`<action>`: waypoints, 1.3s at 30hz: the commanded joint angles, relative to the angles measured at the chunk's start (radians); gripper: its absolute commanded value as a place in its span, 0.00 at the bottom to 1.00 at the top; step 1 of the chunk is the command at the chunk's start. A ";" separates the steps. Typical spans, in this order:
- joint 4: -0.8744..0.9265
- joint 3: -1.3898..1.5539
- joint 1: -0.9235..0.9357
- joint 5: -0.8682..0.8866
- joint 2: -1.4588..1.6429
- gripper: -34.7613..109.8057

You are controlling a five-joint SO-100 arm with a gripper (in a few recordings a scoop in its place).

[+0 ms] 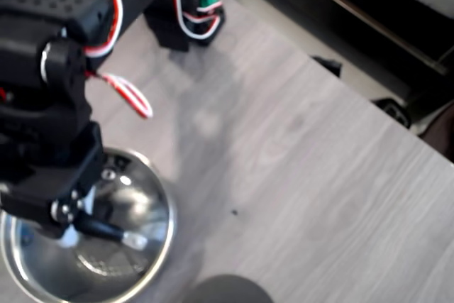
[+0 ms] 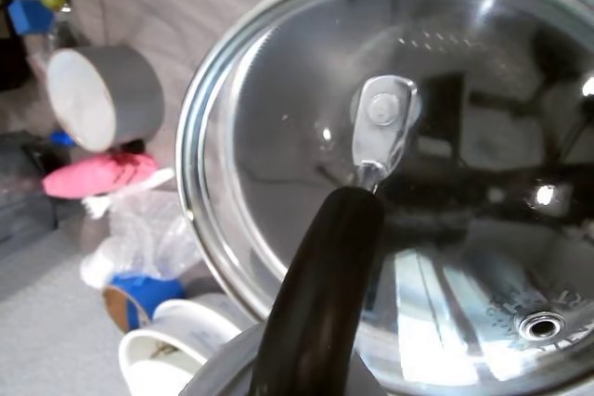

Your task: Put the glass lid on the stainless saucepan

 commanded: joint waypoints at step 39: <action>0.017 -0.064 0.041 -0.029 -0.060 0.24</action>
